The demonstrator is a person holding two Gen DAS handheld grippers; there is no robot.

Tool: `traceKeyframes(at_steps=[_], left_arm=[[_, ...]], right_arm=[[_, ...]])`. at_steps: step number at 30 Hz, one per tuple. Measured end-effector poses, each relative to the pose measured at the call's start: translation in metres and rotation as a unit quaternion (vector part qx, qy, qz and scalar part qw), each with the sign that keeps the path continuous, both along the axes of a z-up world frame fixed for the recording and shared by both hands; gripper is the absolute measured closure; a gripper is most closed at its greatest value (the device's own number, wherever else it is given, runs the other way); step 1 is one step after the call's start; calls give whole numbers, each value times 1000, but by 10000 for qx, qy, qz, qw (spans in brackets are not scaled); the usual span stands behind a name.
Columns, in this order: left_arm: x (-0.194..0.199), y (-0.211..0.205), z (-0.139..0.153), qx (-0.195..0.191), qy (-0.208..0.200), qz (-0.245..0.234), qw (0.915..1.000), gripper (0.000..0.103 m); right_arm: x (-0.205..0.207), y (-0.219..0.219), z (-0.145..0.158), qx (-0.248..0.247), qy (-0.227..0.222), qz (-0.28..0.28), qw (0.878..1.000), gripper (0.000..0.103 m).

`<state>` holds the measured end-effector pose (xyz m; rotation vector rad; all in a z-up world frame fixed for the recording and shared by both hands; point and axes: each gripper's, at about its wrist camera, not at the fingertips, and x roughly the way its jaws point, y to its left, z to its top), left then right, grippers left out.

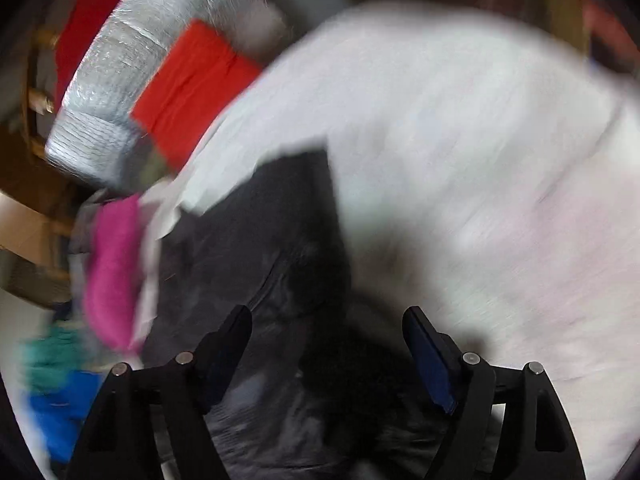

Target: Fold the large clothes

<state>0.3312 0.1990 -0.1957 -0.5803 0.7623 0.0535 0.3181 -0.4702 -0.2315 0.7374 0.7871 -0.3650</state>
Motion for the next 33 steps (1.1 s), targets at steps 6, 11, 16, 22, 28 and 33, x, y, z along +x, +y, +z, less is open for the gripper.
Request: traceKeyframes(at_steps=[6,11,16,22,28,33], left_arm=[[-1,70,-49,-816,652,1133,9881,36],[11,93,-88,-1530,856,1516,9728,36],[23,100,-95,-1684,581,1594,9710,62],[41,98,-97,-1587,494,1603,9730,92],[49,30,-15,-556,-515,791,9940,94],[49,-78,43,339,-1265,-500,9901,95]], right_arm=[[0,75,47,-1009,-1211,1229,9798,48],[37,137,7,-262,-503,2412,9688,76],[56,188,-31,-644,504,3092,9475,75],[48,159,-23,-102,289,2817,9590,75],[36,114,0,18,-150,2208,9752,75],[26,88,4,239,-249,1799,9831,75]])
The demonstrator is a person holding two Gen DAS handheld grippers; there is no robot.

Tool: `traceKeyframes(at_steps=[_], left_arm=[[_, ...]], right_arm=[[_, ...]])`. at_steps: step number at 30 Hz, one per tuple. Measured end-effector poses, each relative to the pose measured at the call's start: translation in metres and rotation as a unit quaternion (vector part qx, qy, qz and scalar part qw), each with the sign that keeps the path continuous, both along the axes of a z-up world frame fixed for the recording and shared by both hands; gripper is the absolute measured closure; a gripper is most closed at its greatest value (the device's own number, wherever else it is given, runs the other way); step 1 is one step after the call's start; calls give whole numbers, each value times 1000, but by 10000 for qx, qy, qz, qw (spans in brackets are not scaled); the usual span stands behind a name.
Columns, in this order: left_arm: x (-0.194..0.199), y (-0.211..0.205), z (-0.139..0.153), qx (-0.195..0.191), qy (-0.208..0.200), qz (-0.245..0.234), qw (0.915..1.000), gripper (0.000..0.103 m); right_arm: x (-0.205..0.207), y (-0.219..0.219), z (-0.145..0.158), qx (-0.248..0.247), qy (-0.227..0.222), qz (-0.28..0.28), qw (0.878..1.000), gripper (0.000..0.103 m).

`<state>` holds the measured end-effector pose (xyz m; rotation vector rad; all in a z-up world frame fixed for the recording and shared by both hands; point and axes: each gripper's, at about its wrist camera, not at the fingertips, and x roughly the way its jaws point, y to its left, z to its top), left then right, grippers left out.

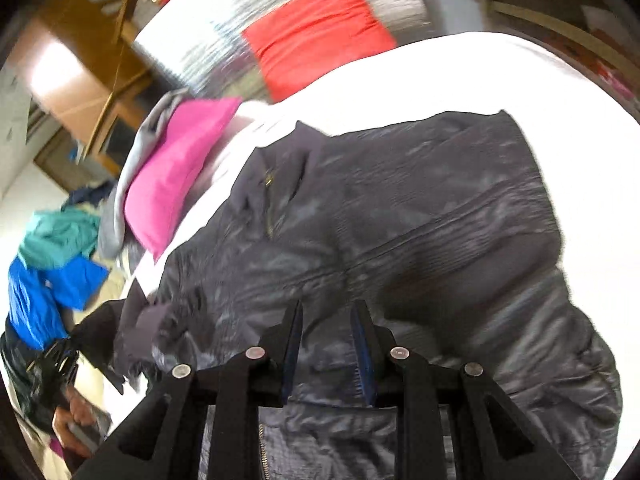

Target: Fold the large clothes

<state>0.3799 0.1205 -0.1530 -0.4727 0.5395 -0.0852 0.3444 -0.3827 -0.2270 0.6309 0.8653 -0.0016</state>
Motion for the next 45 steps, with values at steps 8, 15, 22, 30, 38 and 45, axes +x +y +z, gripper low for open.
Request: traceKeyframes(at_steps=[8,15,22,30,38,45], left_arm=[[-14,-181,-11,886,73,-2174,9720,96],[-30,-283,-96,1709,1607,-3369,9118,95],[-59,-234,-47,983,1431,-3780,9094,38],[-37,-81,-3,121,726,-1857,9798,35],[8,-58,-54,90,1788,-1029,9784,35],[25,-75,-96,142,2580,-1316,9570,35]], right_arm=[[-20,-36,-1,166,37,-338,9993,75],[-22,-51,-5,254,140,-394,9988,74],[-23,-43,8,390,-96,-242,9989,28],[-21,50,39,-483,-829,1294,9869,28],[-12,164,42,-1452,-1142,2649,9464,26],[25,195,-4,-1946,-397,2602,9449,48]])
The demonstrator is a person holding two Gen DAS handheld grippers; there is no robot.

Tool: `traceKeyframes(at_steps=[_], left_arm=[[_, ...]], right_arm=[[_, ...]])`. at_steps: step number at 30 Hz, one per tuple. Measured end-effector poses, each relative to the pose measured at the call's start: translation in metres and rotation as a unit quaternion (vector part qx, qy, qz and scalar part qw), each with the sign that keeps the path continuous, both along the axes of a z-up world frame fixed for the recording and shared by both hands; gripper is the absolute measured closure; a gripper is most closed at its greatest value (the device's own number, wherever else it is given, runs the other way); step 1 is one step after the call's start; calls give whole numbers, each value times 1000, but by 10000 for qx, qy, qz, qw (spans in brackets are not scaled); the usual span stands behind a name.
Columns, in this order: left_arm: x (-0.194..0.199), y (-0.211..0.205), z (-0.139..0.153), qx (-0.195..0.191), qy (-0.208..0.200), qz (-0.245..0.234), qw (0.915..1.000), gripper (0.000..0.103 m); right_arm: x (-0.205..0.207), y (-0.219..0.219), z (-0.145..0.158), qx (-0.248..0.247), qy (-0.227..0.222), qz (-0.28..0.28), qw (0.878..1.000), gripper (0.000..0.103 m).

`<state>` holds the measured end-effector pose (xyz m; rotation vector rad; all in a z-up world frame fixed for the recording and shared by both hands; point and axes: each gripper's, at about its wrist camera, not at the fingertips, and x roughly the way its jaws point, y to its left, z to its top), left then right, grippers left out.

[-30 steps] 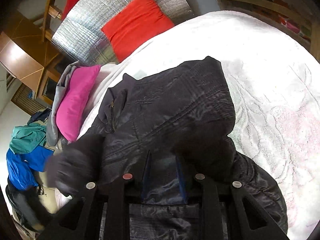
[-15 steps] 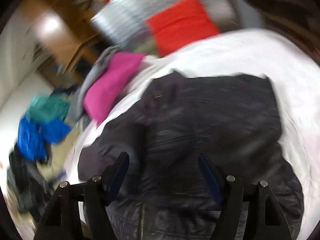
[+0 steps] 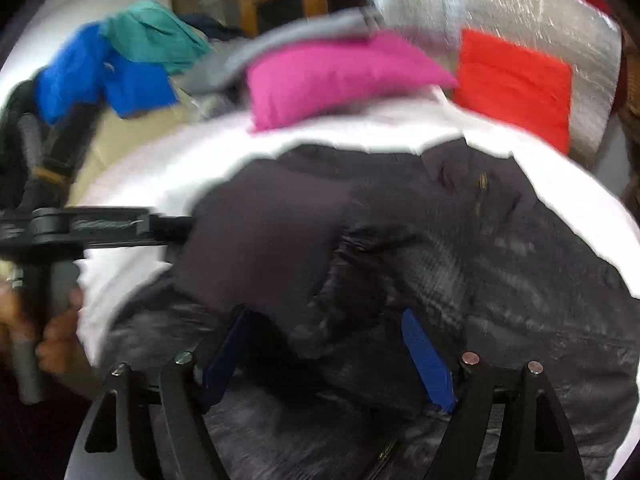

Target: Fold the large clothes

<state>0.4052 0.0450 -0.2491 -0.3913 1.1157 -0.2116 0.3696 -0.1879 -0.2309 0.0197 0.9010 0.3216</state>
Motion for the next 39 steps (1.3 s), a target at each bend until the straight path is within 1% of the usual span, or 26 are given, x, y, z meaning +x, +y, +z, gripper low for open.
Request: traceKeyframes(at_steps=[1,2,3,4,5,7,8,10,11,12,14,15,16,17,18,19,20,22,23,26,30,33,34,35,36,39], left_arm=[[1,2,-3,-129,47,6,9999,35],[0,4,-5,-216,54,10,9998,35],[-1,5,-5,-255,33,-3,9997,35],[-2,4,-4,-246,-15,-22,9997,35],[-6,3,0,-190,-117,-47,9997,35],[-12,-6,9,-57,-355,-152,9992,35],[-17,-7,13,-11,-449,-233,9987,35],[-20,-19,16,260,-552,-369,9975,35],[-20,-24,15,510,-535,-420,9964,35],[-16,-27,12,605,-483,-429,9961,35],[-12,-26,9,487,-377,-340,9975,35],[-10,-23,8,368,-329,-276,9984,35],[-8,-20,8,277,-290,-223,9989,35],[-8,-13,9,155,-251,-138,9995,35],[-12,0,11,-7,-248,-17,9997,35],[-14,9,16,-147,-294,101,9994,35],[-17,20,21,-246,-388,227,9987,35],[-22,41,30,-197,-570,499,9969,35],[-24,53,33,-60,-623,703,9956,35],[-26,74,25,111,-457,1054,9933,35],[-22,80,10,223,-137,1085,9938,35],[-20,72,9,296,-114,972,9948,35],[-20,69,10,315,-135,929,9951,35],[-20,64,14,334,-173,870,9955,35],[-21,60,16,346,-215,814,9958,35],[-24,45,21,395,-368,603,9967,35]], right_arm=[[3,-12,0,330,100,-114,9993,57],[4,-26,3,778,158,-190,9967,74],[3,-36,7,989,100,-319,9945,90],[1,-47,12,1034,-51,-549,9931,98],[1,-59,15,1018,-152,-822,9913,101],[0,-86,15,1188,-144,-1343,9837,101],[-2,-105,12,1381,-74,-1699,9757,101],[-10,-136,6,1624,0,-2242,9609,101],[-14,-145,8,1713,-4,-2249,9592,100],[-15,-148,11,1852,41,-2138,9592,97],[-19,-145,15,2226,148,-1743,9591,97],[-22,-139,15,2258,146,-1604,9608,96],[-25,-132,16,2206,144,-1508,9635,90],[-23,-124,16,2141,168,-1451,9658,70],[-24,-112,16,2140,185,-1362,9671,33],[-25,-104,19,2208,122,-1254,9671,19],[-28,-92,24,2269,-55,-1079,9679,16],[-31,-69,36,2132,-333,-816,9730,16],[-31,-56,42,1971,-475,-769,9762,16],[-26,-21,46,1582,-548,-608,9840,16],[-11,27,37,855,-436,-475,9942,16],[-4,52,22,-128,-470,-578,9971,16],[-3,53,17,-518,-565,-716,9945,16],[-2,50,16,-698,-647,-859,9917,19],[-3,39,17,-719,-751,-1025,9893,19],[-6,-26,28,-102,-749,-1935,9782,22]])
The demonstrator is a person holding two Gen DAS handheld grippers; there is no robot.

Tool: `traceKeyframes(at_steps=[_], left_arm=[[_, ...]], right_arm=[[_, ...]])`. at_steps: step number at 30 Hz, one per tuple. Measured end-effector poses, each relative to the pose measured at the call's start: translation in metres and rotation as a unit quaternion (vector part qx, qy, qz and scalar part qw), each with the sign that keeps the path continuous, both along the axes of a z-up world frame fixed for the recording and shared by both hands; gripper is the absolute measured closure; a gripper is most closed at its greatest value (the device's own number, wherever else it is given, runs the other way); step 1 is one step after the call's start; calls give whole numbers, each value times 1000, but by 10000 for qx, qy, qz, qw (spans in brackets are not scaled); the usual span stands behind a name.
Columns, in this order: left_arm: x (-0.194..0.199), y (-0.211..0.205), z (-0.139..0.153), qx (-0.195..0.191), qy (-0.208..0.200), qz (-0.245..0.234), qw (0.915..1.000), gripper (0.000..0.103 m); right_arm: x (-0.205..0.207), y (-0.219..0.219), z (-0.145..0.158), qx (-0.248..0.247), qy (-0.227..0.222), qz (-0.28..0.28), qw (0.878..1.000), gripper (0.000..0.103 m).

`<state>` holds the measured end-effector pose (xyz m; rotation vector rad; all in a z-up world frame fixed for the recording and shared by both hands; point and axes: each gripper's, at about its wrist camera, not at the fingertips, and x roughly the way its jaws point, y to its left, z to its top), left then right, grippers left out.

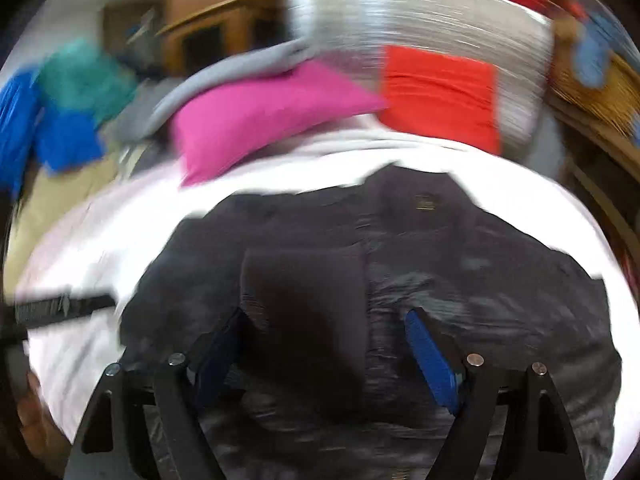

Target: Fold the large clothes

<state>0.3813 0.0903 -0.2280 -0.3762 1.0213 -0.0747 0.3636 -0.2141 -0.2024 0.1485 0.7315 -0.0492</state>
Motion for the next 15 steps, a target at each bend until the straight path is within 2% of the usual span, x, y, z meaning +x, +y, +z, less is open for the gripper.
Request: traceKeyframes(at_steps=[2,4,6,8,9,10,11,13,15], left_arm=[[0,-8,0,26,-30,-125,9999,35],[1,-17,1,36,-61,-236,9997,35],[-1,-25,3,57,-112,-341,9993,35],[0,-30,4,26,-165,-419,9990,35],[0,-31,5,11,-182,-438,9989,35],[0,-32,5,1,-187,-451,9988,35],[0,-33,4,-14,-169,-457,9988,35],[3,-35,0,-94,-119,-498,9986,35],[6,-39,-4,-81,-53,-515,9986,35]], right_arm=[[1,-48,-1,745,86,-312,9967,22],[4,-94,-12,1431,318,-788,9861,23],[0,-138,-29,2365,484,-1252,9623,24],[-3,-171,-50,3524,651,-1351,9238,24],[-7,-179,-55,3800,649,-1412,9119,24],[-11,-183,-53,3963,519,-1375,9063,24],[-12,-181,-48,3945,388,-1235,9097,24],[-7,-163,-31,3559,271,-725,9313,24],[0,-132,-19,3051,345,-163,9515,24]])
